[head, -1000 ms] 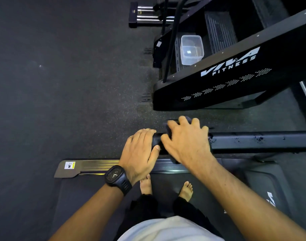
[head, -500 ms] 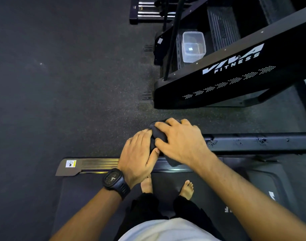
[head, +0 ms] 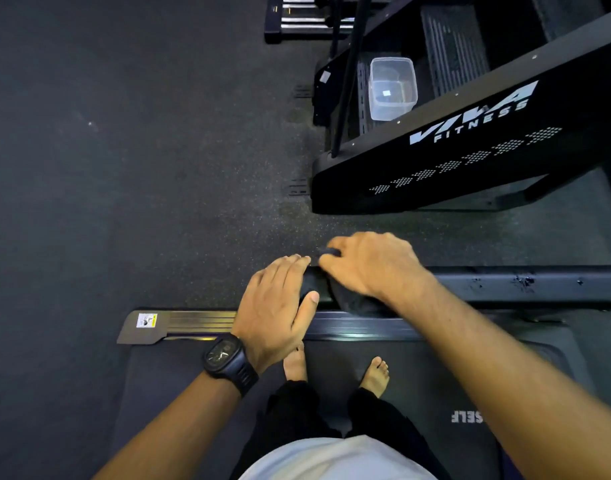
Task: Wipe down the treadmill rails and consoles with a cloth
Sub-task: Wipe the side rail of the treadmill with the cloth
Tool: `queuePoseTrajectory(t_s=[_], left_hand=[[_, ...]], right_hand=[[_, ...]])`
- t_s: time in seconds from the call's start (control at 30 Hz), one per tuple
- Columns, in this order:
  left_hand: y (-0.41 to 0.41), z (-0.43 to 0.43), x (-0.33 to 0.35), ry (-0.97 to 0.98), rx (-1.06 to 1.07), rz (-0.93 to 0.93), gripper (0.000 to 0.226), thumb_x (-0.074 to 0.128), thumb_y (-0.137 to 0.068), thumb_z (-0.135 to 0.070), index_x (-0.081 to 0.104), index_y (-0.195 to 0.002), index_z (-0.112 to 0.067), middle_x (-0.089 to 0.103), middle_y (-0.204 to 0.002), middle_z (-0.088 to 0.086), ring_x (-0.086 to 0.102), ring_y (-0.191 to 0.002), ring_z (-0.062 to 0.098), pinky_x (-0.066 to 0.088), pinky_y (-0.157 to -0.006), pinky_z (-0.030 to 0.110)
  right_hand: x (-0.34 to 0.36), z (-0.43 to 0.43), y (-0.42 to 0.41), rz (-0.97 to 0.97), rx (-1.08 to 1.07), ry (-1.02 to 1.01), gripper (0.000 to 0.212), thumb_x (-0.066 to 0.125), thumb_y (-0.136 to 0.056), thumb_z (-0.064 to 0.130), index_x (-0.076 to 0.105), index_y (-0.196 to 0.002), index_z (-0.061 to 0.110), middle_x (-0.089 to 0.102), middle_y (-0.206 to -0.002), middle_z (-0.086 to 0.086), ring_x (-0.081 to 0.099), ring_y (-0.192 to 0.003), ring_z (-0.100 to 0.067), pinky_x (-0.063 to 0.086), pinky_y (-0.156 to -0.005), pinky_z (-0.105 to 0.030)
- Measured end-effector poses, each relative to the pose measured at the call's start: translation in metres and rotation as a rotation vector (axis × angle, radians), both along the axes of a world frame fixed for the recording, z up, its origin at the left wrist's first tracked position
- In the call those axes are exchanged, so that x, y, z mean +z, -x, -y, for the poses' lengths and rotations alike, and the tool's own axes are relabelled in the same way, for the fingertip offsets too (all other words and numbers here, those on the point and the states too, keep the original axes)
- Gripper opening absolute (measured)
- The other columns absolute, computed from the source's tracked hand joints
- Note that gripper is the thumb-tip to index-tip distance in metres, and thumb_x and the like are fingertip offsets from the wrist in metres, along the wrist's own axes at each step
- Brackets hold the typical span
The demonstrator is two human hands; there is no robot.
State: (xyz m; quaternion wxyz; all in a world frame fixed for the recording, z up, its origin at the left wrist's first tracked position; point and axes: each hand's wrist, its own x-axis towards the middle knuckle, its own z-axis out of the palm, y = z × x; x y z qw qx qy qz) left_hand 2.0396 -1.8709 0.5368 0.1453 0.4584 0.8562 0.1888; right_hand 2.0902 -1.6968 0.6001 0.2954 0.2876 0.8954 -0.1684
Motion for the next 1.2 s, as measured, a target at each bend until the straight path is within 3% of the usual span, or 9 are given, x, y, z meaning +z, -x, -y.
queuePoseTrajectory(t_s=[0.1,0.3,0.47,0.57,0.73,0.83,0.97,1.1,1.2], left_hand=[[-0.003,-0.002,0.002,-0.023,0.002,0.011,0.057,0.035,-0.096,-0.039,0.049,-0.142,-0.008,0.053,-0.143,0.006,0.045,-0.137,0.022,0.039,-0.110,0.043],[-0.004,-0.003,-0.002,-0.010,0.056,0.032,0.058,0.038,-0.092,-0.038,0.049,-0.138,-0.004,0.055,-0.139,0.009,0.049,-0.131,0.026,0.043,-0.104,0.046],[-0.009,-0.004,0.001,-0.005,0.073,-0.006,0.057,0.038,-0.094,-0.040,0.047,-0.143,-0.011,0.052,-0.143,0.004,0.045,-0.135,0.021,0.042,-0.104,0.041],[-0.012,-0.006,0.002,0.001,0.088,-0.002,0.056,0.037,-0.094,-0.040,0.048,-0.142,-0.012,0.052,-0.143,0.004,0.044,-0.135,0.020,0.042,-0.105,0.042],[-0.015,-0.010,0.000,-0.004,0.089,-0.038,0.055,0.039,-0.094,-0.038,0.051,-0.139,-0.009,0.052,-0.143,0.007,0.046,-0.134,0.025,0.044,-0.103,0.042],[-0.016,-0.014,0.001,-0.002,0.086,-0.066,0.054,0.039,-0.096,-0.039,0.053,-0.138,-0.008,0.053,-0.141,0.008,0.047,-0.132,0.025,0.043,-0.101,0.040],[-0.019,-0.016,0.003,0.006,0.101,-0.069,0.055,0.037,-0.097,-0.040,0.052,-0.138,-0.008,0.055,-0.138,0.008,0.048,-0.130,0.025,0.045,-0.100,0.041],[-0.021,-0.018,0.002,0.022,0.118,-0.074,0.055,0.038,-0.097,-0.041,0.052,-0.139,-0.010,0.054,-0.138,0.007,0.049,-0.129,0.025,0.045,-0.099,0.041],[-0.023,-0.021,0.004,0.021,0.126,-0.077,0.055,0.038,-0.097,-0.042,0.054,-0.137,-0.009,0.056,-0.137,0.008,0.049,-0.128,0.025,0.046,-0.098,0.042]], right_hand=[[0.005,-0.010,-0.021,-0.002,-0.093,-0.089,0.052,0.031,-0.097,0.057,0.057,-0.134,0.029,0.059,-0.131,-0.007,0.053,-0.119,-0.039,0.047,-0.093,-0.049],[0.001,0.024,-0.024,-0.238,0.188,-0.103,0.057,0.034,-0.097,0.059,0.036,-0.150,0.038,0.047,-0.145,0.000,0.049,-0.124,-0.033,0.045,-0.097,-0.049],[-0.005,-0.010,-0.019,-0.011,-0.028,-0.061,0.053,0.028,-0.099,0.057,0.051,-0.135,0.027,0.055,-0.129,-0.010,0.055,-0.116,-0.042,0.049,-0.093,-0.051],[0.002,0.008,-0.041,-0.138,-0.041,-0.234,0.053,0.030,-0.097,0.057,0.050,-0.135,0.025,0.053,-0.129,-0.006,0.051,-0.115,-0.038,0.044,-0.092,-0.051],[-0.006,0.009,-0.036,-0.259,0.157,-0.183,0.058,0.024,-0.093,0.059,0.049,-0.139,0.035,0.057,-0.134,-0.002,0.055,-0.114,-0.034,0.047,-0.087,-0.049],[-0.006,-0.027,-0.020,-0.034,0.010,-0.023,0.055,0.029,-0.096,0.059,0.058,-0.133,0.030,0.063,-0.129,-0.008,0.058,-0.115,-0.038,0.050,-0.089,-0.045],[0.002,-0.012,-0.049,-0.118,0.004,-0.266,0.055,0.028,-0.098,0.057,0.054,-0.133,0.023,0.056,-0.126,-0.008,0.053,-0.112,-0.037,0.045,-0.089,-0.050],[0.003,-0.002,-0.050,-0.258,0.163,-0.152,0.055,0.032,-0.096,0.058,0.044,-0.143,0.032,0.053,-0.137,-0.003,0.051,-0.119,-0.035,0.043,-0.094,-0.051],[-0.007,-0.035,-0.018,-0.021,0.103,0.040,0.056,0.034,-0.093,0.063,0.057,-0.135,0.034,0.060,-0.135,-0.004,0.056,-0.122,-0.036,0.045,-0.092,-0.045]])
